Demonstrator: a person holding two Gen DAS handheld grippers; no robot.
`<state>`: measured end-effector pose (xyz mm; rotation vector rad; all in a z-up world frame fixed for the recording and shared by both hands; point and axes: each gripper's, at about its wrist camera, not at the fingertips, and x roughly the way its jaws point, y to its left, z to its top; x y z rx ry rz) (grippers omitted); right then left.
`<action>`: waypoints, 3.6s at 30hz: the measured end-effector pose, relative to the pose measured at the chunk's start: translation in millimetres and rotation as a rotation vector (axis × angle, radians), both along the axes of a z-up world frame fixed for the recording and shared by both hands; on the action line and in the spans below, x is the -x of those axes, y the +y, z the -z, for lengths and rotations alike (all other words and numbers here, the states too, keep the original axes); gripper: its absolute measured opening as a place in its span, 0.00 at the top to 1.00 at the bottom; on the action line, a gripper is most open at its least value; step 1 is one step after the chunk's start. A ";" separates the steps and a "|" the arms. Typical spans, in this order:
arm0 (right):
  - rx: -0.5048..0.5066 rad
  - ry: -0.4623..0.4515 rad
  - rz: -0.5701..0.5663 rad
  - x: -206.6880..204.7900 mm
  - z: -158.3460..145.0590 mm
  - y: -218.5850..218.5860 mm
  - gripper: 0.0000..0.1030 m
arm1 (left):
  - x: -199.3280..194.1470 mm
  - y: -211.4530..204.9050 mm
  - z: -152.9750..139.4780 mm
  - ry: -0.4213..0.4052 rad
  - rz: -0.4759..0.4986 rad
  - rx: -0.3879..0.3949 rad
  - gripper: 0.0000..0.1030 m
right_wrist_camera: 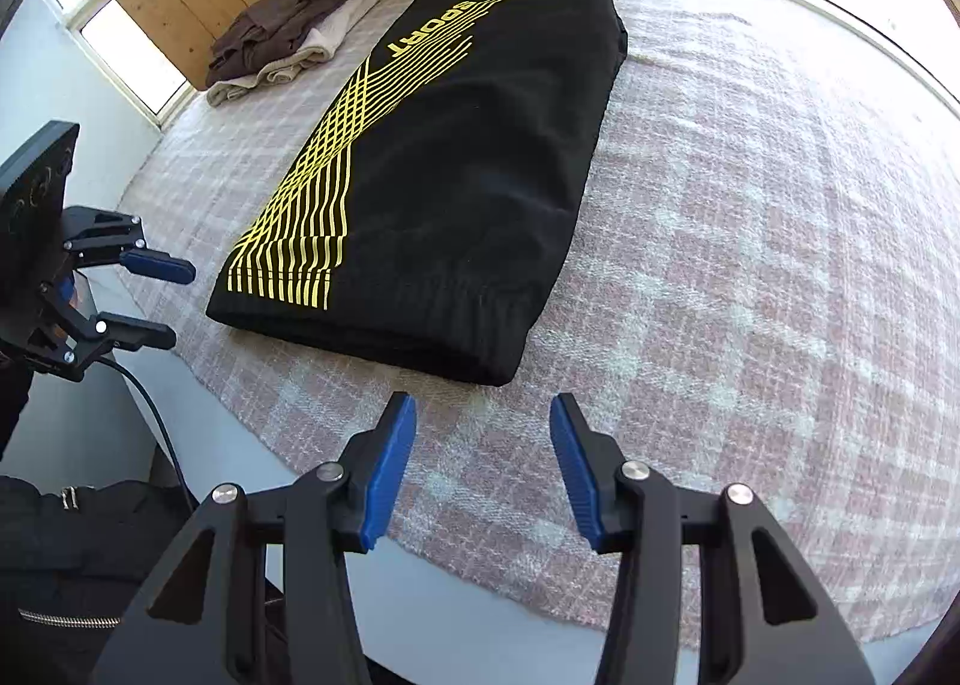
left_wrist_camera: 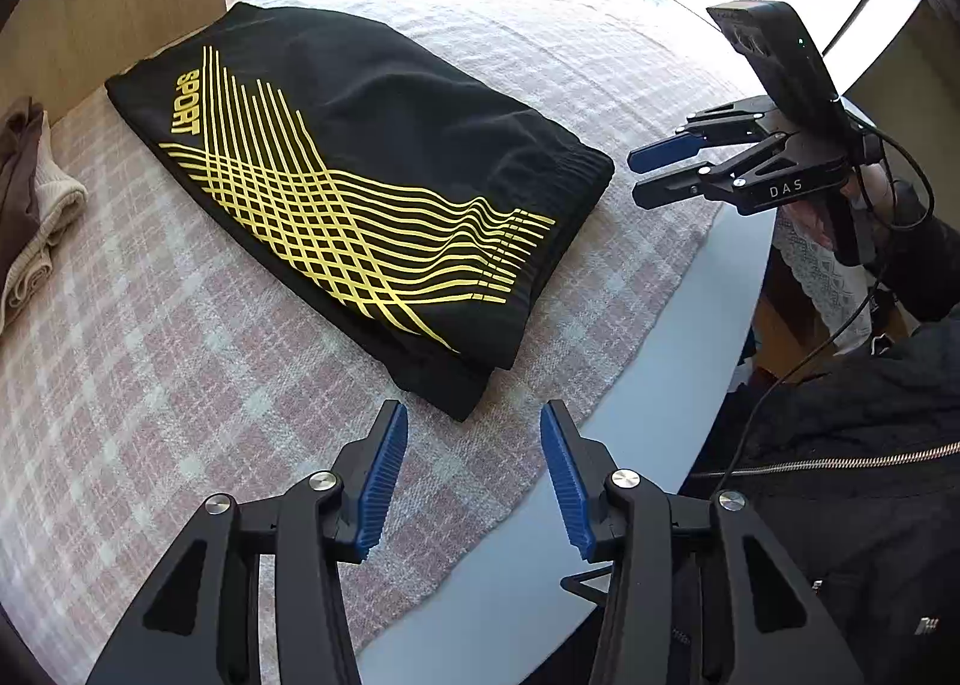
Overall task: Fold clothes
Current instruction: 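Move both tools to the leg hem end of the folded pants, then grasp the leg hems with both tools and fold them toward the waistband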
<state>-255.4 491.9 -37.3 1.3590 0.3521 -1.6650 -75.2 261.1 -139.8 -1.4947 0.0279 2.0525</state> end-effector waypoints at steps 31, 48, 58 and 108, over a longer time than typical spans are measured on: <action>-0.007 -0.001 -0.024 24.0 16.5 -24.4 0.47 | 35.5 27.0 34.6 -0.275 -0.544 0.069 0.34; 0.011 -0.081 -0.016 19.4 25.7 -27.3 0.62 | 20.7 40.1 27.8 -0.206 -0.509 -0.018 0.63; 0.085 -0.179 0.009 32.8 26.6 -21.0 0.82 | 29.9 25.3 22.3 -0.189 -0.479 -0.158 0.82; 0.178 -0.068 0.012 293.0 -49.9 -274.3 0.64 | 348.1 -172.8 -9.2 0.019 -0.511 -0.204 0.39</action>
